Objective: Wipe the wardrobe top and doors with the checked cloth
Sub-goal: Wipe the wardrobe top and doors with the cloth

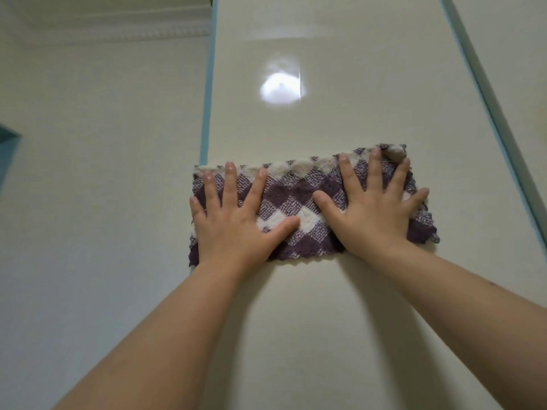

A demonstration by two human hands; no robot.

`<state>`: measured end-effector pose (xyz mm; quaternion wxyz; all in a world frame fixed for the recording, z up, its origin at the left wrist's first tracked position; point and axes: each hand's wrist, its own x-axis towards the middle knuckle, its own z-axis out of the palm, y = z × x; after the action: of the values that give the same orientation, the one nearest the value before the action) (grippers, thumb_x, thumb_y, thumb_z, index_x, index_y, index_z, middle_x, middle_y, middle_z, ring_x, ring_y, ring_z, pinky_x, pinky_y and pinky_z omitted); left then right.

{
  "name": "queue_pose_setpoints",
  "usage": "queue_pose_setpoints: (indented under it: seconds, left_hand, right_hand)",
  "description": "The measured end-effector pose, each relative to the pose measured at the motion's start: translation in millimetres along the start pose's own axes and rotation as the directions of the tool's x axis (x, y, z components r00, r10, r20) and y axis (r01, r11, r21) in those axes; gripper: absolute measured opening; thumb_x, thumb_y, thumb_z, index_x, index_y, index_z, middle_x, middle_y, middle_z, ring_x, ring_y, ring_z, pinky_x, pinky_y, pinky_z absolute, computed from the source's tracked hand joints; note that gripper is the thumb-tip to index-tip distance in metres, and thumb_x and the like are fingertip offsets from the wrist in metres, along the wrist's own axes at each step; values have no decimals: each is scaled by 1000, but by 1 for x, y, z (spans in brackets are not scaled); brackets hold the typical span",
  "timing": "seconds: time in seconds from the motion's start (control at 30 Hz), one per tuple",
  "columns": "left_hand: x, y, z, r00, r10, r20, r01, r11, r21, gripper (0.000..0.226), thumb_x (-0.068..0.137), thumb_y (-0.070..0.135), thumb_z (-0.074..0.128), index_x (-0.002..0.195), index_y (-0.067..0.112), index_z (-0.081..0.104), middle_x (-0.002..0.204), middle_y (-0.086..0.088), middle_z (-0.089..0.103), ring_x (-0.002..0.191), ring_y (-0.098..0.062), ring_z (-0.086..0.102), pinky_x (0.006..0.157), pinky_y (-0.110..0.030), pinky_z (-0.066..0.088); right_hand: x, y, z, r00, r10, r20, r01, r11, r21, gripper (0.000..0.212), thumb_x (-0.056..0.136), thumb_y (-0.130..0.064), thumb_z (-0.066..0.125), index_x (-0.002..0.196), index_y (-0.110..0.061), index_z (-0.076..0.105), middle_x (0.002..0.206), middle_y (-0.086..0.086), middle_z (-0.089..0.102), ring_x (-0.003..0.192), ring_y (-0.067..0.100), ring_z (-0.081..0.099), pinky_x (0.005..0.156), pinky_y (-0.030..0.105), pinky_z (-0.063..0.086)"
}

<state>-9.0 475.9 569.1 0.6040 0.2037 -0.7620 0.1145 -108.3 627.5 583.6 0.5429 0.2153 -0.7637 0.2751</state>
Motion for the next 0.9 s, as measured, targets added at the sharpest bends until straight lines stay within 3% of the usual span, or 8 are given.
queue_pose_setpoints:
  seconds: [0.4,0.6,0.73,0.9]
  left_hand:
    - [-23,-35,7,996,70,-60,-72,997,-30,91,58,86,5,138,47,-16,155,-1,-20,140,-27,-23,112,-50,-8]
    - [-38,-36,7,996,89,-28,-90,995,-42,92,61,85,7,142,45,-11,155,-3,-20,140,-28,-23,111,-51,-8]
    - [-50,-37,10,994,98,-47,-100,994,-39,90,65,83,14,143,42,-4,157,-8,-9,143,-34,-8,111,-56,1]
    - [-62,-33,19,979,162,-124,-159,987,28,87,74,78,21,143,27,30,151,-21,21,136,-47,19,102,-66,19]
  right_hand:
    - [-38,-26,18,999,15,-32,-16,1000,-21,71,83,-75,10,145,-44,-6,157,0,-17,141,36,-19,106,66,-5]
    - [-56,-23,23,999,21,-44,-22,1000,-9,78,74,-74,0,146,-43,-5,157,1,-15,141,36,-17,106,67,-4]
    - [-66,-20,27,998,5,-55,-5,1000,-2,81,71,-73,-3,146,-41,-3,158,2,-13,141,37,-14,105,67,-3]
    - [-75,-12,30,996,-42,-77,45,999,30,77,76,-71,6,147,-40,6,159,4,-4,142,39,-8,104,67,-4]
